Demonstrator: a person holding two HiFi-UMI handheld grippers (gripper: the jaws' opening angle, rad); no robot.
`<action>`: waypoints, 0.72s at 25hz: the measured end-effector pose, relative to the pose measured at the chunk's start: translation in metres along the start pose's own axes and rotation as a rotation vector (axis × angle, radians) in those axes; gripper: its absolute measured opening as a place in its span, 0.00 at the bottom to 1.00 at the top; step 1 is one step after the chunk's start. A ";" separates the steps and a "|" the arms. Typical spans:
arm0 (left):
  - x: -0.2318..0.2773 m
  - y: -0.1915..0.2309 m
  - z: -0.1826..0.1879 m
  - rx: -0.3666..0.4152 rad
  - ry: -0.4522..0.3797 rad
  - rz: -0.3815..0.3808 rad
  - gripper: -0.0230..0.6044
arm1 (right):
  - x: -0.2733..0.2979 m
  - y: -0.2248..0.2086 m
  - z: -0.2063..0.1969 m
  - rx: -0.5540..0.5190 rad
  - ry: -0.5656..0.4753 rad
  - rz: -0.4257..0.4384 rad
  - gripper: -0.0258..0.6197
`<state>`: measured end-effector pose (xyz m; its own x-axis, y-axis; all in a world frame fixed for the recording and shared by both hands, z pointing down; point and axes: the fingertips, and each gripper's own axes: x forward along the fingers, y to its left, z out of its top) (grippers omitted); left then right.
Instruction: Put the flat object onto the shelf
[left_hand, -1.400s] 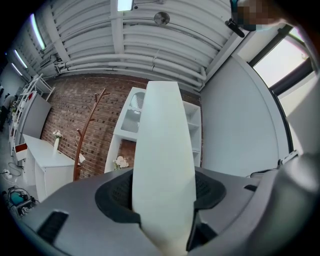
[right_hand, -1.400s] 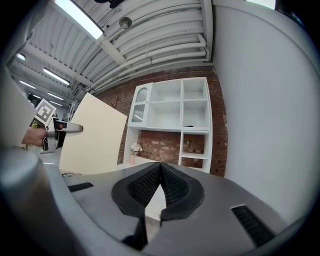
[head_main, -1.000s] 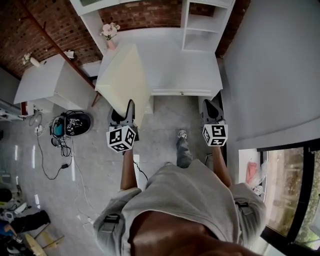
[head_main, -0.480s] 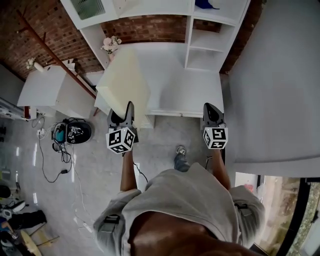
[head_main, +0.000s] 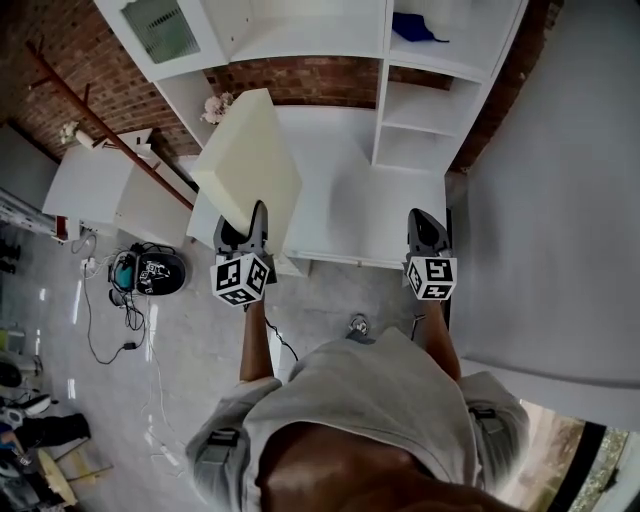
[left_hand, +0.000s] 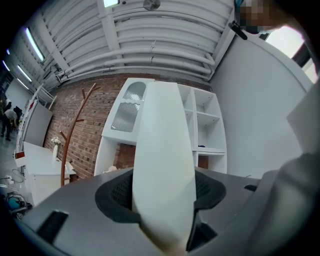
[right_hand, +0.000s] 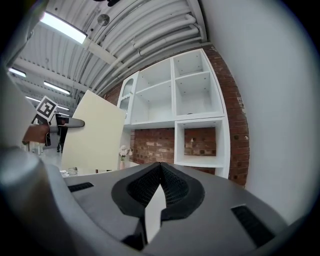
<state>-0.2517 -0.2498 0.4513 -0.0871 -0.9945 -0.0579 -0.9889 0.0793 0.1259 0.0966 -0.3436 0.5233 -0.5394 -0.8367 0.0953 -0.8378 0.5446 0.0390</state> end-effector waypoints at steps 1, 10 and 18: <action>0.008 -0.002 0.000 0.002 -0.003 0.004 0.48 | 0.007 -0.007 0.000 0.004 -0.001 0.003 0.08; 0.064 -0.014 0.012 0.037 -0.032 0.034 0.48 | 0.061 -0.050 -0.007 0.015 0.004 0.041 0.08; 0.081 -0.017 0.039 0.094 -0.074 0.026 0.47 | 0.078 -0.053 -0.022 0.037 0.028 0.071 0.08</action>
<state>-0.2467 -0.3293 0.4055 -0.1185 -0.9845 -0.1292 -0.9928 0.1149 0.0350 0.1007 -0.4358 0.5507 -0.5955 -0.7937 0.1242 -0.8003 0.5996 -0.0051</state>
